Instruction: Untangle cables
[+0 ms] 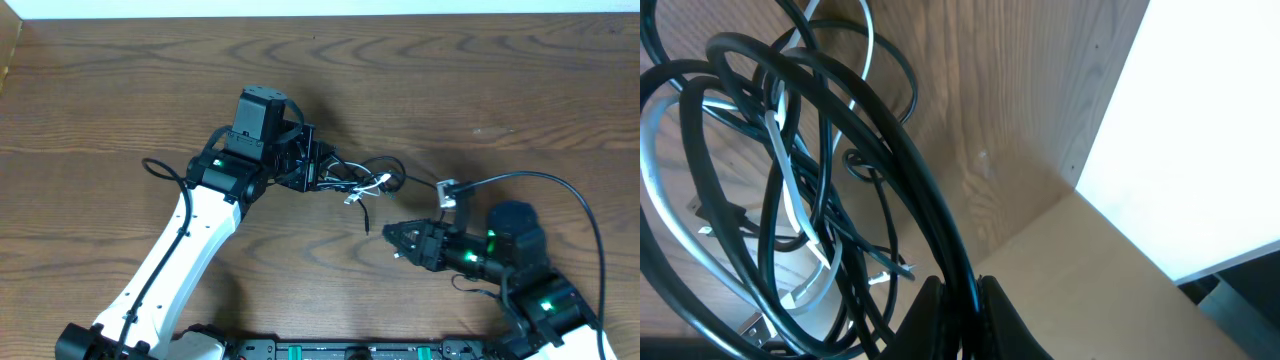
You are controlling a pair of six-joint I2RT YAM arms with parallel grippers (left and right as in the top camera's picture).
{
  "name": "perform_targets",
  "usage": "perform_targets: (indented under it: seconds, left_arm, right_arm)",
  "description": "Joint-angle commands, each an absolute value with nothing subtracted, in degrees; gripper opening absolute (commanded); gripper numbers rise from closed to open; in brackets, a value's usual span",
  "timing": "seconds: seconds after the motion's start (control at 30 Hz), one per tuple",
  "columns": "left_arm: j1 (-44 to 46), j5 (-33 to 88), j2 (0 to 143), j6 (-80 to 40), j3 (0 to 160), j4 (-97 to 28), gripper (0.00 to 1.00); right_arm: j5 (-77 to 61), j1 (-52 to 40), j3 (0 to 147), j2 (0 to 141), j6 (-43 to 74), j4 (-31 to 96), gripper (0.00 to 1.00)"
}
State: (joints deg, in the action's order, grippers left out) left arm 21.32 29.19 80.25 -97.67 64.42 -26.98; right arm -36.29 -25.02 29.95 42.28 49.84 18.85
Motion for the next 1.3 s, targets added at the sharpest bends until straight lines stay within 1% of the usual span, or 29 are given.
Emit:
perform_targets:
  seconds: [0.0, 0.07, 0.1, 0.2, 0.33, 0.47, 0.53, 0.67, 0.83, 1.03, 1.27]
  left_arm:
    - [21.4, 28.9, 79.7, -100.6, 64.7, -27.3, 0.08]
    - [21.4, 28.9, 79.7, -100.6, 64.7, -28.1, 0.08]
    - [21.4, 28.9, 79.7, -100.6, 64.7, -28.7, 0.08]
    - [21.4, 28.9, 79.7, -100.6, 64.7, -30.4, 0.08]
    - [21.4, 28.9, 79.7, -100.6, 64.7, -31.0, 0.08]
    - [21.4, 28.9, 79.7, -98.0, 64.7, -31.0, 0.08]
    - [21.4, 28.9, 79.7, -97.3, 64.7, -31.0, 0.08]
    - [21.4, 29.1, 79.7, -97.4, 64.7, -31.0, 0.08]
    - [21.4, 29.1, 79.7, -97.4, 64.7, -31.0, 0.08]
    - [21.4, 29.1, 79.7, -97.4, 64.7, -31.0, 0.08]
    - [21.8, 29.5, 79.7, -97.4, 64.7, -31.0, 0.08]
  right_arm:
    - [-28.2, -28.1, 30.3, 45.5, 54.4, 18.9, 0.41]
    - [-25.6, -29.3, 30.3, 47.8, 55.9, 18.8, 0.40]
    - [-24.4, -29.6, 30.3, 49.2, 57.5, 18.8, 0.38]
    - [-23.5, -29.7, 30.3, 53.5, 63.6, 17.5, 0.37]
    - [-25.8, -29.7, 30.3, 59.3, 64.9, 9.4, 0.36]
    - [-29.8, -29.7, 30.3, 63.7, 64.9, 0.2, 0.33]
    - [-30.4, -29.7, 30.3, 65.2, 65.1, -2.0, 0.31]
    - [-30.4, -29.8, 30.3, 67.1, 69.3, -2.7, 0.30]
    - [-29.4, -31.6, 30.3, 67.8, 69.4, -4.6, 0.30]
    - [-22.9, -35.2, 30.3, 67.9, 72.4, -6.9, 0.30]
    - [-14.3, -38.6, 30.3, 69.0, 74.9, -7.0, 0.27]
